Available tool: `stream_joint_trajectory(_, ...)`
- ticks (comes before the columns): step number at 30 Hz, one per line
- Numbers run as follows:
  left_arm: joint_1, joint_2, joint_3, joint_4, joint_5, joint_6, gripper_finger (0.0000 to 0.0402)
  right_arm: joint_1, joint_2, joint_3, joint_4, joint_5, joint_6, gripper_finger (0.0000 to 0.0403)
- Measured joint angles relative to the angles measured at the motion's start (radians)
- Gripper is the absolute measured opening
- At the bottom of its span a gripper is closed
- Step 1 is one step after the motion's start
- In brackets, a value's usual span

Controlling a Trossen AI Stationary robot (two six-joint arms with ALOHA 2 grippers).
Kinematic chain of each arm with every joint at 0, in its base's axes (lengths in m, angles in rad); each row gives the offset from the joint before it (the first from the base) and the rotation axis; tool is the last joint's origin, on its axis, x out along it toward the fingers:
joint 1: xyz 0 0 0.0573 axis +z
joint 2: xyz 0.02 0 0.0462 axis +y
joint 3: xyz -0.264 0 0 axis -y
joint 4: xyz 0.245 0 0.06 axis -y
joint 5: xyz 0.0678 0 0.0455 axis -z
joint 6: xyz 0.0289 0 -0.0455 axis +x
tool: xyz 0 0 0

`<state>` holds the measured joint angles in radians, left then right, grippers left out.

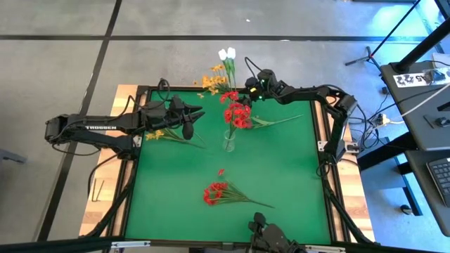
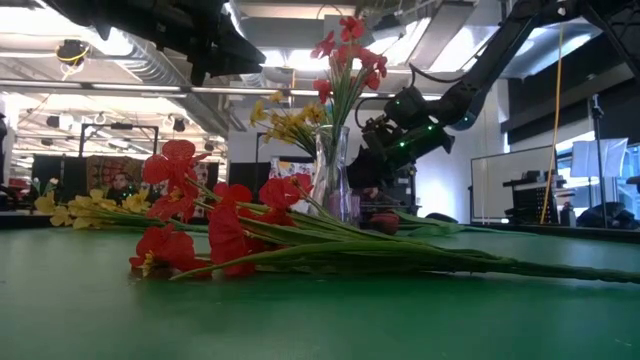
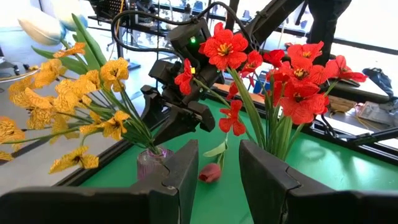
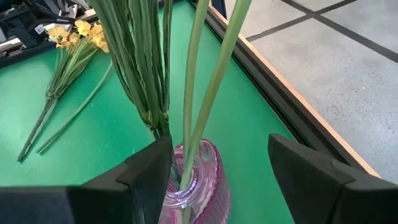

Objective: Sort flowers into vase by color
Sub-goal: Put the right red tulip into the transparent vase

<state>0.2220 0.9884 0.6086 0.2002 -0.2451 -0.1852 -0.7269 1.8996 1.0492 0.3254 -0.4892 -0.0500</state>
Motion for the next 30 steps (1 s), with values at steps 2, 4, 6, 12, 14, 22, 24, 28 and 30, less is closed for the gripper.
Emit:
stream_joint_trajectory(2, 0.000, 0.000, 0.000, -0.001, 0.000, 0.000, 0.0112, 0.000, -0.003, 0.000, -0.012, 0.000, -0.006, 0.0266)
stream_joint_trajectory(4, 0.000, 0.000, 0.000, -0.002, 0.000, 0.000, 0.0112, 0.000, -0.015, 0.000, -0.041, 0.014, -0.014, 0.0266)
stream_joint_trajectory(6, 0.000, 0.000, 0.000, -0.002, 0.000, 0.000, 0.0112, 0.000, -0.039, 0.000, -0.080, 0.032, -0.034, 0.0266)
stream_joint_trajectory(12, 0.000, 0.000, 0.000, -0.002, 0.000, 0.000, 0.0112, 0.000, -0.133, 0.000, -0.172, 0.061, -0.071, 0.0266)
stream_joint_trajectory(14, 0.000, 0.000, 0.000, -0.002, 0.000, 0.000, 0.0112, 0.000, -0.162, 0.000, -0.201, 0.065, -0.086, 0.0266)
stream_joint_trajectory(22, 0.000, 0.000, 0.000, -0.017, 0.000, -0.015, 0.0112, 0.002, -0.287, -0.001, -0.454, 0.121, -0.111, 0.0266)
stream_joint_trajectory(24, 0.000, 0.000, 0.000, -0.031, 0.000, -0.018, 0.0112, 0.014, -0.319, -0.006, -0.524, 0.131, -0.122, 0.0266)
stream_joint_trajectory(28, 0.000, 0.000, 0.000, -0.036, 0.000, -0.019, 0.0112, 0.045, -0.378, -0.037, -0.649, 0.200, -0.191, 0.0266)
stream_joint_trajectory(30, 0.000, 0.000, 0.000, -0.036, 0.000, -0.019, 0.0112, 0.066, -0.401, -0.059, -0.726, 0.247, -0.244, 0.0266)
